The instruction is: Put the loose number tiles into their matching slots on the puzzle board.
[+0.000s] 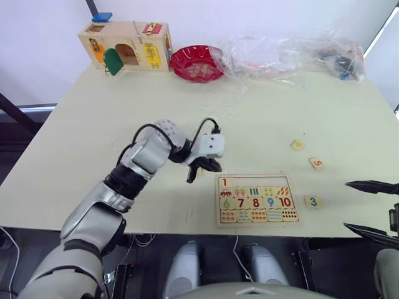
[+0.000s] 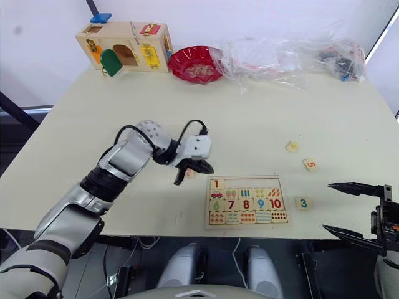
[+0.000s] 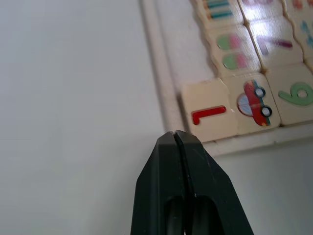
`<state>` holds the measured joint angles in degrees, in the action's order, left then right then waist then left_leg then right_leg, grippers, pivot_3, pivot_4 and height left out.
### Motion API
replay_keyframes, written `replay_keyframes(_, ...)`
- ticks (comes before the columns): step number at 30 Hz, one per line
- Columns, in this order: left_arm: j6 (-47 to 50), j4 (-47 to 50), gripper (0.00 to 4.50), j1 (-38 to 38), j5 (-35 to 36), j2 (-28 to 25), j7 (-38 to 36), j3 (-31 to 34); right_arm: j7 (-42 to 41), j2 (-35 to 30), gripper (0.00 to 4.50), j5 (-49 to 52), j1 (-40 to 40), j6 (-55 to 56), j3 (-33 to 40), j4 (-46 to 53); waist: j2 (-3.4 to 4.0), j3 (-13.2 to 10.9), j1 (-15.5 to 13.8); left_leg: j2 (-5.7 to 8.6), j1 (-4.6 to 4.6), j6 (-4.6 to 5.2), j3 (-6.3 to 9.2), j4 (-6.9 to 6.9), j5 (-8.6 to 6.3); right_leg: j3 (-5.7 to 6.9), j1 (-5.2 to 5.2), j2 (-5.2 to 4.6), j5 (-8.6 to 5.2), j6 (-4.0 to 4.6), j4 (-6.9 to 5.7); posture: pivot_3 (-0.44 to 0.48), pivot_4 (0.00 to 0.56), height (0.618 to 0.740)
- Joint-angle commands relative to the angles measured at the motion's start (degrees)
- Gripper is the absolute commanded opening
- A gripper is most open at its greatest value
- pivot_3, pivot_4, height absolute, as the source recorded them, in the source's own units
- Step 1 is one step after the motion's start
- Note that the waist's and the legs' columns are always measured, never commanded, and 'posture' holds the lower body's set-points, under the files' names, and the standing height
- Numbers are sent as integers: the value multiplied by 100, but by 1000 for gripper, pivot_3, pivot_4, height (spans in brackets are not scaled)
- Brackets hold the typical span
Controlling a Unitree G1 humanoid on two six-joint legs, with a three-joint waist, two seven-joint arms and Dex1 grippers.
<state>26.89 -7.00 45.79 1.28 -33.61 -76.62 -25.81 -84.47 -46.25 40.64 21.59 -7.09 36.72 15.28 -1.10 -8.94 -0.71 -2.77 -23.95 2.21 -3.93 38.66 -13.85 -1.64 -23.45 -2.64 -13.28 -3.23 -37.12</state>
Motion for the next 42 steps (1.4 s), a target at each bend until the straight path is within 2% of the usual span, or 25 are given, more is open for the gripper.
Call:
replay_keyframes(1,643,664,31,-305,658,-16,345,897,426,219,4500,60,8,31,92,208,1,0,5,-2,0,0,1,0,0,0,0,0,0,0,-1,0,150,740)
replay_keyframes(4,1271,1216,31,-774,1022,8,850,1479,889,442,4500,-18,87,-65,61,316,1,1,-16,-2,2,0,5,0,0,-1,0,-1,0,-1,-3,0,150,740)
replay_keyframes(8,1519,2003,31,-1853,1591,560,2056,2743,1920,855,4500,-191,-34,-97,-33,625,5,6,21,-6,11,-1,16,-5,0,-7,1,-4,0,-1,-7,0,150,740)
replay_keyframes(9,1430,2058,31,-2012,1789,759,2247,3040,2116,927,4500,-179,-55,-162,-73,729,5,5,14,-5,11,-1,18,-9,0,-7,-1,-3,-1,-3,-6,0,150,740)
replay_keyframes(12,1059,2429,31,-2733,1912,853,2579,3433,2480,1021,4500,-120,-72,-437,-210,704,3,5,8,-5,13,-1,20,-5,0,-6,-1,-3,0,-2,-21,0,150,740)
replay_keyframes(16,954,2862,31,-3484,2095,676,2774,3716,2164,1006,4500,-41,-109,-248,-276,472,4,6,-8,-4,19,-1,16,-5,0,-10,0,-5,-1,0,-24,0,150,740)
replay_keyframes(22,472,2822,31,-4460,2567,481,2530,4334,1686,784,4500,85,-84,-209,-26,-209,3,6,-4,-4,19,-1,9,-6,0,-9,0,-12,-2,1,-17,0,150,740)
replay_keyframes(25,272,2776,866,-4866,2725,353,2329,4449,1365,609,4500,43,16,-119,166,-677,4,6,-7,-5,20,-1,6,-8,-1,-10,-2,-13,-3,3,-15,0,150,740)
replay_keyframes(30,-7,2550,3270,-5443,2985,77,1959,4708,966,364,4500,-48,231,84,482,-1438,4,6,-7,-31,20,-2,1,-11,-1,-9,-2,-14,-3,3,-4,0,150,740)
replay_keyframes(33,-183,2260,4429,-5629,3042,-89,1723,4821,752,251,4500,-94,411,189,698,-1791,6,8,-9,-34,21,-2,-3,-13,-2,-9,-2,-15,-3,4,0,0,150,740)
replay_keyframes(42,-358,2044,4477,-5753,3076,-403,1496,4718,521,126,4500,-150,536,373,965,-2143,9,9,-3,-41,20,-3,-10,-21,-3,-11,-18,-18,-3,4,6,0,150,740)
